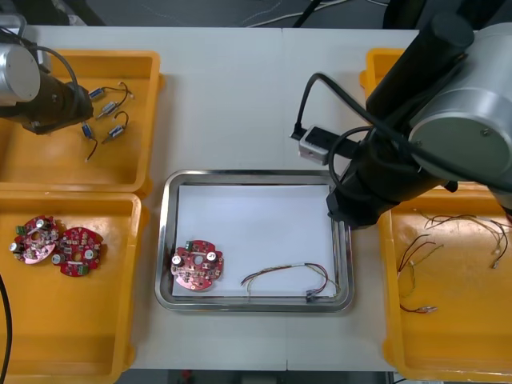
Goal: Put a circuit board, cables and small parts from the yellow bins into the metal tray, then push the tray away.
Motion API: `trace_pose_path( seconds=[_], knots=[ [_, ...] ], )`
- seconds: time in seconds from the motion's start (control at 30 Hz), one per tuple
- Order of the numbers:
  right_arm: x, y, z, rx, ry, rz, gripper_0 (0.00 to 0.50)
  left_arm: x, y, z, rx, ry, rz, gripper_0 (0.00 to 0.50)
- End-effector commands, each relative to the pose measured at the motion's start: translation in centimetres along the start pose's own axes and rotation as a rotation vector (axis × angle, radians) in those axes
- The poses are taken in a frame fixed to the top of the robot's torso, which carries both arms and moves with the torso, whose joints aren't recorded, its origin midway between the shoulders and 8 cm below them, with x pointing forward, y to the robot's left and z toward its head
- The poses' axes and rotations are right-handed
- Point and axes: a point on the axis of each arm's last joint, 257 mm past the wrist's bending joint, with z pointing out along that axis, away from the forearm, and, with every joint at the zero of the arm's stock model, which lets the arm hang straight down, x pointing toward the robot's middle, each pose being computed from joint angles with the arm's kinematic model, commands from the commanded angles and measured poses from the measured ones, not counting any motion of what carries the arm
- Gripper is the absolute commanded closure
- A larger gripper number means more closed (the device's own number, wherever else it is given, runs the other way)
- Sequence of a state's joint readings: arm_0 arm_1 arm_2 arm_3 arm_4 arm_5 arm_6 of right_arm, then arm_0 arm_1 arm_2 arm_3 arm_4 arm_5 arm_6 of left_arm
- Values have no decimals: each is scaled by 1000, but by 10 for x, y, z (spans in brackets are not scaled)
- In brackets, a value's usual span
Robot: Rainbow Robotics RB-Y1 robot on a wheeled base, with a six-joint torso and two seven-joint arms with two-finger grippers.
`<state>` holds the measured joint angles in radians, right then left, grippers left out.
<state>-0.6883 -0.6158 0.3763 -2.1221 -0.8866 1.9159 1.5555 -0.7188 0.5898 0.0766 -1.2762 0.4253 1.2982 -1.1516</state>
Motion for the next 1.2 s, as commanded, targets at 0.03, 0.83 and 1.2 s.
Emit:
trace_pose_path(
  seconds=[0.03, 0.83, 1.2],
  knots=[
    [-9, -28, -39, 31, -90, 178, 29, -18, -22, -6, 24, -33, 44, 0],
    [71, -128, -91, 142, -153, 746, 30, 4, -29, 6, 2, 10, 32, 0],
    [102, -176, -103, 225, -153, 904, 30, 13, -24, 13, -28, 25, 31, 12]
  ],
)
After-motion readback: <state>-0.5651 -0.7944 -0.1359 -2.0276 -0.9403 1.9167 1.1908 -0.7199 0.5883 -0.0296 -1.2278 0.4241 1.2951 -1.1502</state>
